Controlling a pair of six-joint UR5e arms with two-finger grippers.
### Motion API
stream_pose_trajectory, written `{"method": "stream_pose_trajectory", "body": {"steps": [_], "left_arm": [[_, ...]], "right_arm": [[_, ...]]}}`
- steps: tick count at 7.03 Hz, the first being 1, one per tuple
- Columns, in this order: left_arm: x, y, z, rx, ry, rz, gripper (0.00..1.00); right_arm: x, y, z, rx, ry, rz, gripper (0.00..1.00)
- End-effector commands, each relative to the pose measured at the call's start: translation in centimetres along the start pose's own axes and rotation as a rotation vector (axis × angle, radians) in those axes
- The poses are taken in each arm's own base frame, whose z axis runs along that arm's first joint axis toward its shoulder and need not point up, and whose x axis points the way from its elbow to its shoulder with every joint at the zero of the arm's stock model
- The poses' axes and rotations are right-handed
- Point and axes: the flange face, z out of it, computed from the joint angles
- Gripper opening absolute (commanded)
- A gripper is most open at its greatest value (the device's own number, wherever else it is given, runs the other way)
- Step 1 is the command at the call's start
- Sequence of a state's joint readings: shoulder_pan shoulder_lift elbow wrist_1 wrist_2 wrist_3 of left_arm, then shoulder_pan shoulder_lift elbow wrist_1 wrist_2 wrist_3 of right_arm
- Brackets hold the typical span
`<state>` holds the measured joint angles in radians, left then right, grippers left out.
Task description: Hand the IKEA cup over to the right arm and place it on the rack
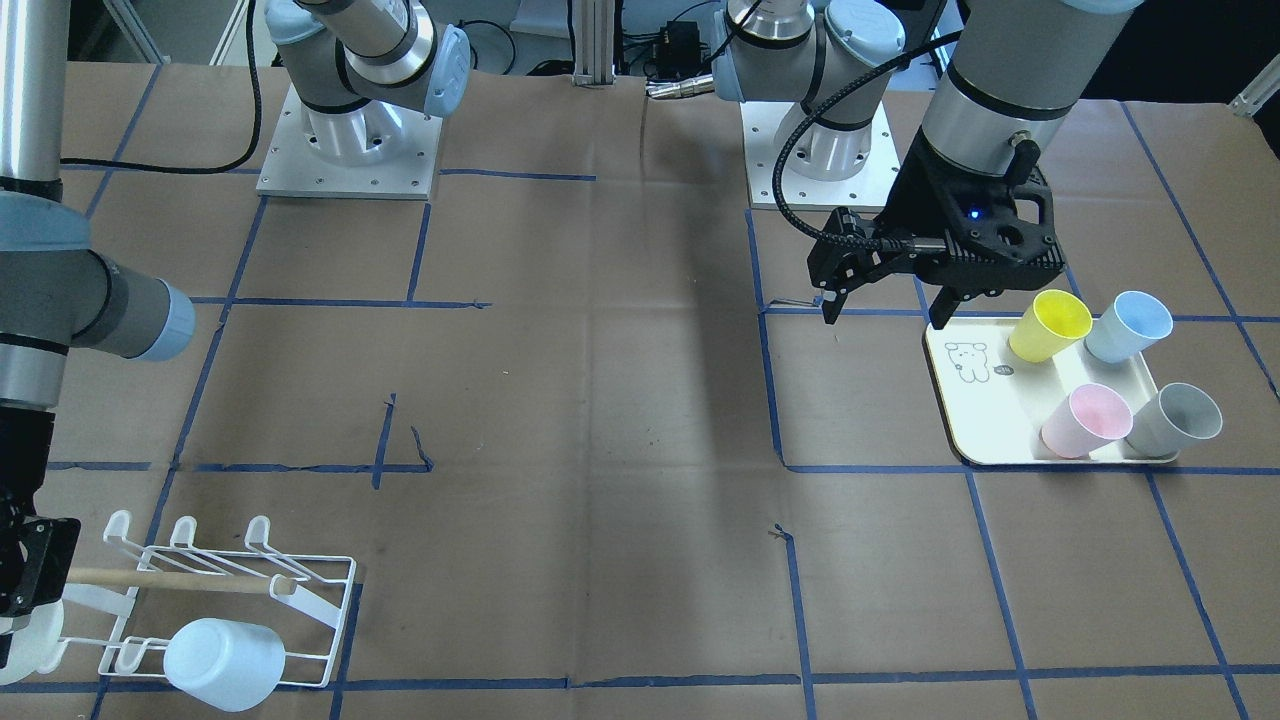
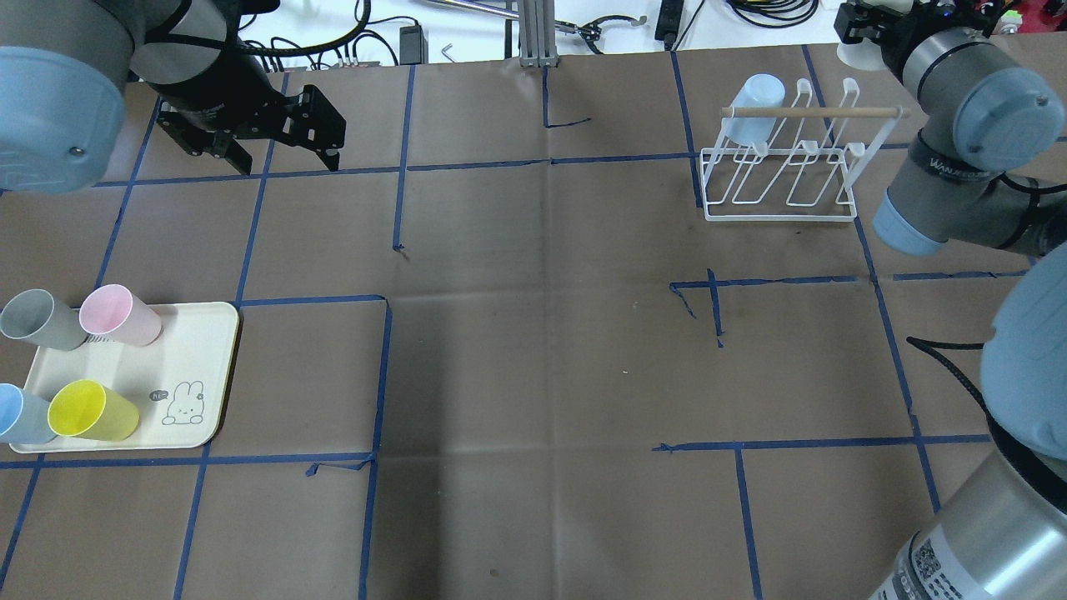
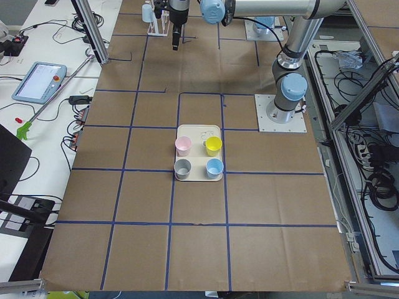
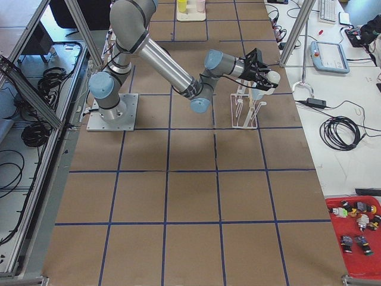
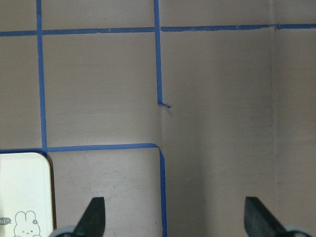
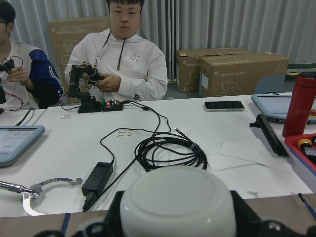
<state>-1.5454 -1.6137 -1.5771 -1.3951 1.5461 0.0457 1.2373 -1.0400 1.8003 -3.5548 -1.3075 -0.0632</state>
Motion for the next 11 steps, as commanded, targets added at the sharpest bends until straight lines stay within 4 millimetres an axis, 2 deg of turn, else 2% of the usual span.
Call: {"method": "stream_pose_trajectory", "body": {"steps": [1,5,6,7,10,11], "left_arm": [[0.0,0.1,-0.1,0.007,-0.006,-0.003,0.99],[0.0,0.5,-0.6,0.003,-0.012,-0.002,0.99],[0.0,0.5,-0.6,0.003,-0.012,-0.002,0.99],[-0.3,0.4,-0.5,0.002,-0.037,0.0,0.99],[-0.2,0.4,-0.5,0.004,-0.032,0.007,0.99],[0.0,0.4,-0.4,0.001,-0.027,0.018,0.99]], "right_arm": [[0.6,2.6,1.0,0.001,0.006,-0.007,0.19],[0.9,5.2,2.4,-0.008,0.007,-0.004,0.19],[0.8,4.9,2.2,-0.004,0.007,0.0,0.36],[0.8,4.9,2.2,-0.004,0.007,0.008,0.98],[0.6,4.6,2.1,-0.01,0.006,0.006,1.0],[0.5,3.9,1.9,-0.001,0.006,0.003,1.0]]}}
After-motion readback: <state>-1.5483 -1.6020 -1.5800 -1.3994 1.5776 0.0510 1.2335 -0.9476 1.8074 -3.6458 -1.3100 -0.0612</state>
